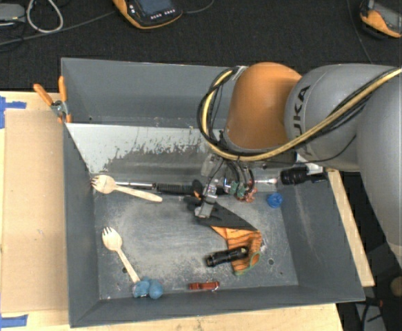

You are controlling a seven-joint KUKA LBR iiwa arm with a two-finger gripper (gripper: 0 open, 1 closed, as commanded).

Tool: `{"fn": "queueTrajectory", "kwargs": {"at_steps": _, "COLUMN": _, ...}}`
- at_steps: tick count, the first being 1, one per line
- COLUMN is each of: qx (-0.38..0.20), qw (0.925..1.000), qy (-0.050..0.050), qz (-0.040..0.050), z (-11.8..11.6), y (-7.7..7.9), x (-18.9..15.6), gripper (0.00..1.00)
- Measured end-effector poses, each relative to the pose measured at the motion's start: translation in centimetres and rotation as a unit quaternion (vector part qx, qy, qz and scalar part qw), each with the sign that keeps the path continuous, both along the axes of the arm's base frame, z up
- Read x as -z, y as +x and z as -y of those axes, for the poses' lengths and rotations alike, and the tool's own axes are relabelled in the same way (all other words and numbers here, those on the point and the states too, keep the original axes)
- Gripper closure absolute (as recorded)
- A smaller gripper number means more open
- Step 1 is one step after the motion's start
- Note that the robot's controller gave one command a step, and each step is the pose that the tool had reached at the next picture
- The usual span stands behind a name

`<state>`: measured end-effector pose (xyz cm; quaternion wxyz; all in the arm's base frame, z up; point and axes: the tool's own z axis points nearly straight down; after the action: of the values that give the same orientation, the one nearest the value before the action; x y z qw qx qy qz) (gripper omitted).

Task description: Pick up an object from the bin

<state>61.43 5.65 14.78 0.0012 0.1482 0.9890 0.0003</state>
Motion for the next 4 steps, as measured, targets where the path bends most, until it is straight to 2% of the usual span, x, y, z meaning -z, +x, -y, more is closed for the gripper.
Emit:
{"fn": "queueTrajectory", "kwargs": {"at_steps": 1, "qx": 0.094, "qw": 0.9955, "qy": 0.001, "qz": 0.0003, "z": 0.6, "y": -0.5, "x": 5.1, "gripper": 0.0}}
{"fn": "queueTrajectory", "kwargs": {"at_steps": 2, "qx": 0.059, "qw": 0.9982, "qy": -0.001, "qz": -0.0009, "z": 4.8, "y": -0.9, "x": 7.8, "gripper": 1.0}}
{"fn": "queueTrajectory", "kwargs": {"at_steps": 4, "qx": 0.06, "qw": 0.9982, "qy": -0.001, "qz": -0.0009, "z": 4.8, "y": -0.9, "x": 7.8, "gripper": 1.0}}
